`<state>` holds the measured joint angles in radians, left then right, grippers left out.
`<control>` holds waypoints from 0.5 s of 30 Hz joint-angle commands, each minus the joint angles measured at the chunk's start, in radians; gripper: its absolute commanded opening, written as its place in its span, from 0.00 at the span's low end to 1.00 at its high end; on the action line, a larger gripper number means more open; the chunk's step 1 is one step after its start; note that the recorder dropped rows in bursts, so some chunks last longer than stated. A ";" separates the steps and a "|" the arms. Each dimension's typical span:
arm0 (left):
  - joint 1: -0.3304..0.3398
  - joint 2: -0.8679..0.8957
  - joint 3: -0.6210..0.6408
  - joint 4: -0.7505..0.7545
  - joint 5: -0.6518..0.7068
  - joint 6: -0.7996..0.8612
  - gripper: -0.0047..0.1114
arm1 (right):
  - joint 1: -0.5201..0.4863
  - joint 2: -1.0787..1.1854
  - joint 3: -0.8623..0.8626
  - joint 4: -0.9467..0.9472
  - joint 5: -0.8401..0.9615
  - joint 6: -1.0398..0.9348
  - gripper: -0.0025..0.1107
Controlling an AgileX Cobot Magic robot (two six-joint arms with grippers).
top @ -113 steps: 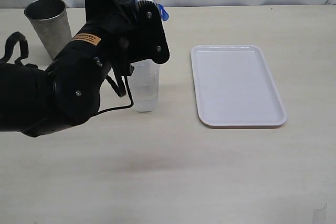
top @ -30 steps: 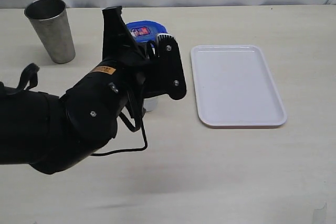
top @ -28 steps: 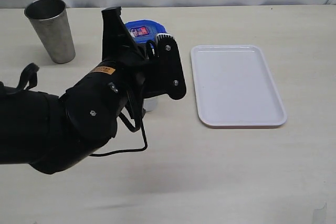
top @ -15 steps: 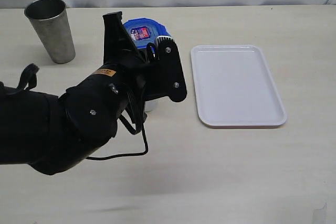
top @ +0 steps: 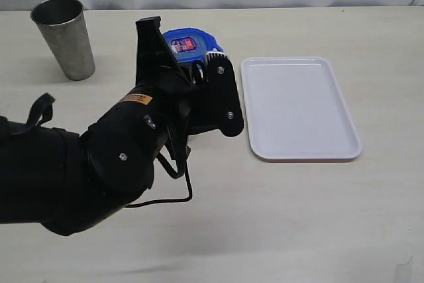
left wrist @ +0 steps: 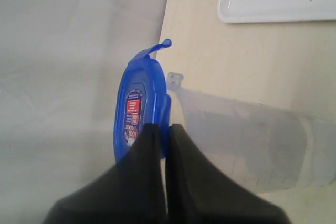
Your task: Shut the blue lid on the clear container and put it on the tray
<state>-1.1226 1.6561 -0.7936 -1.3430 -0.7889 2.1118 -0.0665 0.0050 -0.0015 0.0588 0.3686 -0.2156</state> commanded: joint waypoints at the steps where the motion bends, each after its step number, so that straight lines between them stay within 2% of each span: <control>1: -0.005 -0.001 0.001 -0.016 -0.012 0.031 0.04 | -0.006 -0.005 0.001 0.008 -0.003 -0.001 0.06; 15: -0.007 -0.001 0.001 -0.086 -0.032 0.031 0.04 | -0.006 -0.005 0.001 0.008 -0.003 -0.001 0.06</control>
<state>-1.1233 1.6561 -0.7936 -1.4111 -0.7993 2.1118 -0.0665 0.0050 -0.0015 0.0588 0.3686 -0.2156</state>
